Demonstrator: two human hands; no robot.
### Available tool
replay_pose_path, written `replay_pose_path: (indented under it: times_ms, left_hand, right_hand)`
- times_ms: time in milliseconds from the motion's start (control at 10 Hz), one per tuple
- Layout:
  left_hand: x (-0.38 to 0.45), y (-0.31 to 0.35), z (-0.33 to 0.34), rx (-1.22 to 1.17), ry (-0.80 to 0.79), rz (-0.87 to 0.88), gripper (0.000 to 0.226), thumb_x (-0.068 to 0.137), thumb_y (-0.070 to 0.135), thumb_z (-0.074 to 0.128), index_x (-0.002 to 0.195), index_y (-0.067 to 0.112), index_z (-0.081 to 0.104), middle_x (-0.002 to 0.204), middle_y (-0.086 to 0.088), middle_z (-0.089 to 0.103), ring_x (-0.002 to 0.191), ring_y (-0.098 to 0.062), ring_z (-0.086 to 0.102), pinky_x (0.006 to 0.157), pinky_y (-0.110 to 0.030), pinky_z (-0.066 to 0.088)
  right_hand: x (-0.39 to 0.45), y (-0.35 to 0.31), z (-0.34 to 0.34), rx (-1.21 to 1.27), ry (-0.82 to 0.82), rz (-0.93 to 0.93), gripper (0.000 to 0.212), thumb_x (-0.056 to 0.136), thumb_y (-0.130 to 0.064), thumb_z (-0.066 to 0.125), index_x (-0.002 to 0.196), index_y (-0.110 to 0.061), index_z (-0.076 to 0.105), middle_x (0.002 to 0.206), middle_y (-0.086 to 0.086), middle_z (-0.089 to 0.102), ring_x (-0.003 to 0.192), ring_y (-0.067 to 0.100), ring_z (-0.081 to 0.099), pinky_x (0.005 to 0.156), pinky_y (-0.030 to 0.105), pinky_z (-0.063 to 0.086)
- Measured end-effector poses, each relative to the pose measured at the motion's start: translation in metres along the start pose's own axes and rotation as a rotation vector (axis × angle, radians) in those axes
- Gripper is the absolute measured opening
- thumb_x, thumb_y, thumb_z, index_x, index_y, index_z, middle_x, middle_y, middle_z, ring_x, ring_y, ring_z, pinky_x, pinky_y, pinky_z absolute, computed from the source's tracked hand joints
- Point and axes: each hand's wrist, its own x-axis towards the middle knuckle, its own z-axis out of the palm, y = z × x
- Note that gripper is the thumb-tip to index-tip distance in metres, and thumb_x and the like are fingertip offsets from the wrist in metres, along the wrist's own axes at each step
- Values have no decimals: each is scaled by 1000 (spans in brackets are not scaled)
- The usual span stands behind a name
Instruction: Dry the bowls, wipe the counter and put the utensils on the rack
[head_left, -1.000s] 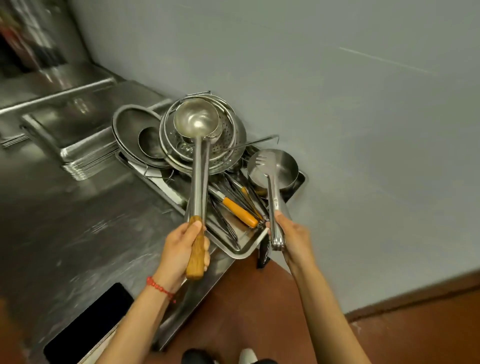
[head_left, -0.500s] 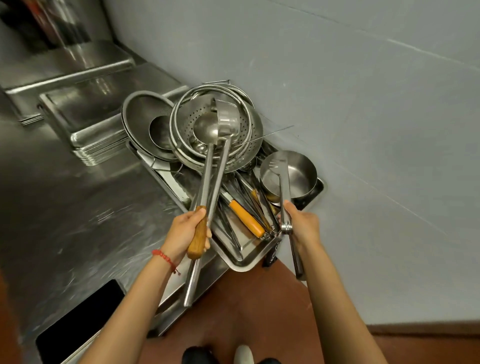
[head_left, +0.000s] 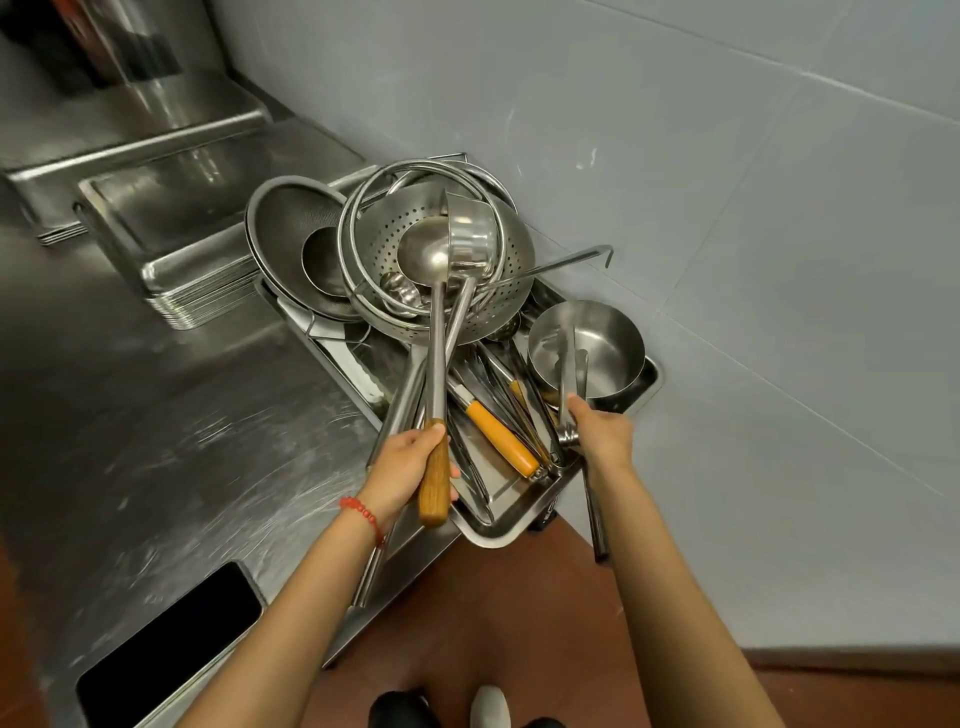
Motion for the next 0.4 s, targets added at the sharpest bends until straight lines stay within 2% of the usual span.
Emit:
replay_pose_path:
  times_ms: [100, 200, 300, 400]
  left_hand:
    - [-1, -2, -1, -58, 3, 9, 27, 94, 28, 44, 104, 3, 49, 64, -12, 66, 43, -19, 62, 42, -25, 54]
    - [-2, -5, -2, -105, 8, 25, 17, 94, 27, 45, 98, 11, 50, 75, -14, 69, 50, -21, 65, 47, -29, 57]
    - [-8, -6, -4, 10, 61, 55, 21, 93, 26, 46, 102, 11, 56, 94, -13, 64, 77, -26, 64, 70, -37, 57]
    - [-14, -11, -11, 192, 186, 185, 34, 92, 24, 48, 122, 8, 51, 95, 0, 60, 86, -17, 60, 69, -26, 55]
  right_hand:
    - [-6, 4, 1, 56, -25, -16, 30, 83, -35, 62, 82, -5, 66, 75, 5, 63, 72, 21, 60, 82, 41, 53]
    - [-12, 11, 0, 97, -27, -17, 28, 84, -39, 60, 79, -12, 65, 71, 1, 63, 66, 14, 59, 76, 32, 53]
    - [-27, 18, -5, 60, 10, -24, 35, 87, -31, 57, 96, 1, 64, 74, 9, 64, 67, 16, 58, 77, 35, 52]
    - [-50, 22, -6, -14, 71, -155, 37, 89, -24, 54, 113, 3, 58, 94, 17, 67, 85, 22, 61, 92, 45, 49]
